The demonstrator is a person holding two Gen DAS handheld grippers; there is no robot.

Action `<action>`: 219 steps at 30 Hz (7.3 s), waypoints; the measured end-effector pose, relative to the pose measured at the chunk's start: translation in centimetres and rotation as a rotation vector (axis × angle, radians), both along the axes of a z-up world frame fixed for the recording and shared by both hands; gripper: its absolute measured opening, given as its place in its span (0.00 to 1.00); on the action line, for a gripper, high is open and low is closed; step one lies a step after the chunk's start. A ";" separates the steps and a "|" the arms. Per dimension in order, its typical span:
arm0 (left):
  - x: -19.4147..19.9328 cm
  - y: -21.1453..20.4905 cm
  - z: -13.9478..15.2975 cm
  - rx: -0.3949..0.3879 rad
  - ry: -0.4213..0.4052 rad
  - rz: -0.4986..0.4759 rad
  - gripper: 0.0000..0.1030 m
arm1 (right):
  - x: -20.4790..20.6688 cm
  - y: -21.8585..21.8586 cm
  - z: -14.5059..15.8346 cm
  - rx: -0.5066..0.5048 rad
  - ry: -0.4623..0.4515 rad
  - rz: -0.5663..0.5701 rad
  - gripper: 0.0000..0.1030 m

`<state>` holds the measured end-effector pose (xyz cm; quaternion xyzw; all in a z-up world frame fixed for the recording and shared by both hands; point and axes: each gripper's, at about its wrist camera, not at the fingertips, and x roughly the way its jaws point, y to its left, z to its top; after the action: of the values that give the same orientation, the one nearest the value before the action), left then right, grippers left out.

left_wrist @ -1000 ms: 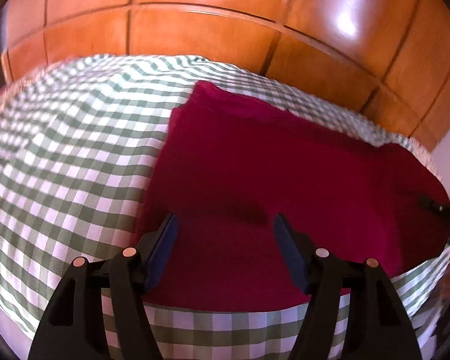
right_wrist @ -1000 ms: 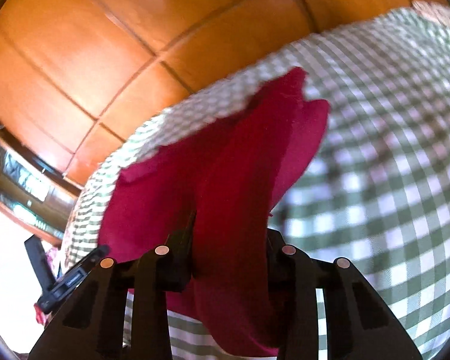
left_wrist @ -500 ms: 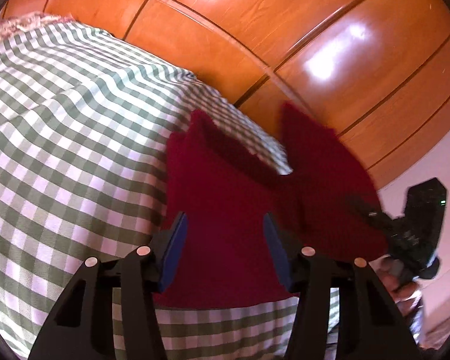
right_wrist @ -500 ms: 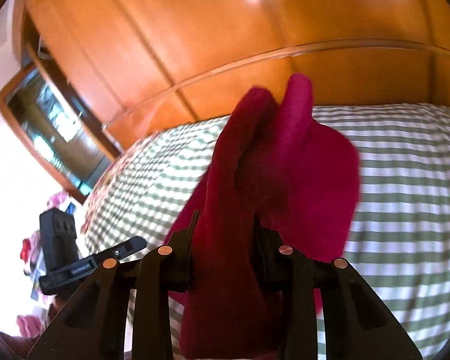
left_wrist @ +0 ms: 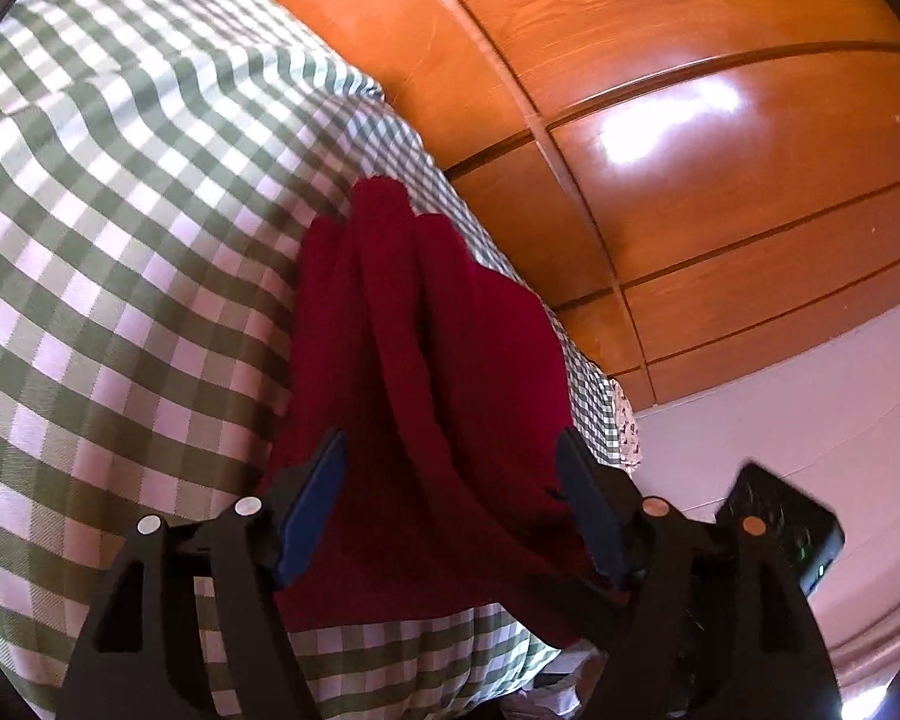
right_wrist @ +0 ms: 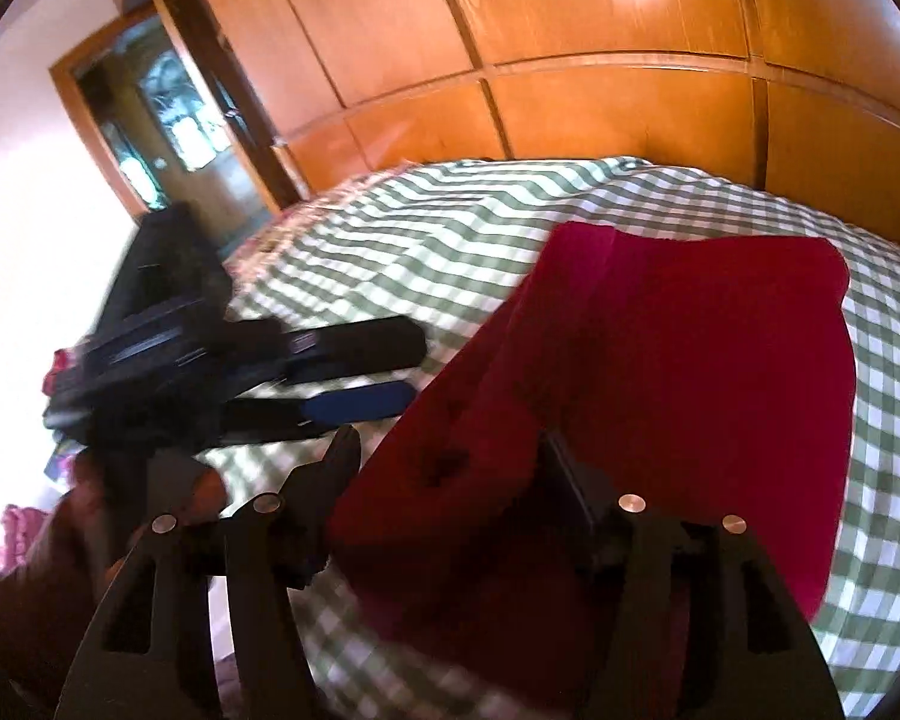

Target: Fold small clothes

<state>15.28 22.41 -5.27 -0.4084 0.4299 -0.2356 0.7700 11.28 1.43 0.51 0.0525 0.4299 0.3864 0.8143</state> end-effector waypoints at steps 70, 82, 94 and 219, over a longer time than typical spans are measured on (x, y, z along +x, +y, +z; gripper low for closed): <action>-1.8 -6.6 0.8 0.791 -0.126 0.079 0.66 | 9.1 -8.3 -5.2 -0.078 0.124 -0.334 0.86; -1.9 -6.1 0.5 0.770 -0.116 0.081 0.73 | 6.3 -10.7 -6.2 0.101 0.265 -0.307 0.86; -1.3 -3.9 -1.1 0.600 -0.106 0.038 0.75 | 7.5 -9.0 -7.7 0.171 0.329 -0.203 0.86; 1.7 -33.5 1.2 0.851 -0.318 -0.272 0.62 | -7.3 -32.5 -5.0 -0.505 0.033 -1.023 0.74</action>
<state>16.99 -11.09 -4.08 0.0444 0.4144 -0.1967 0.8875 3.97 -31.02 -4.45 0.0637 0.4412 -0.1726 0.8783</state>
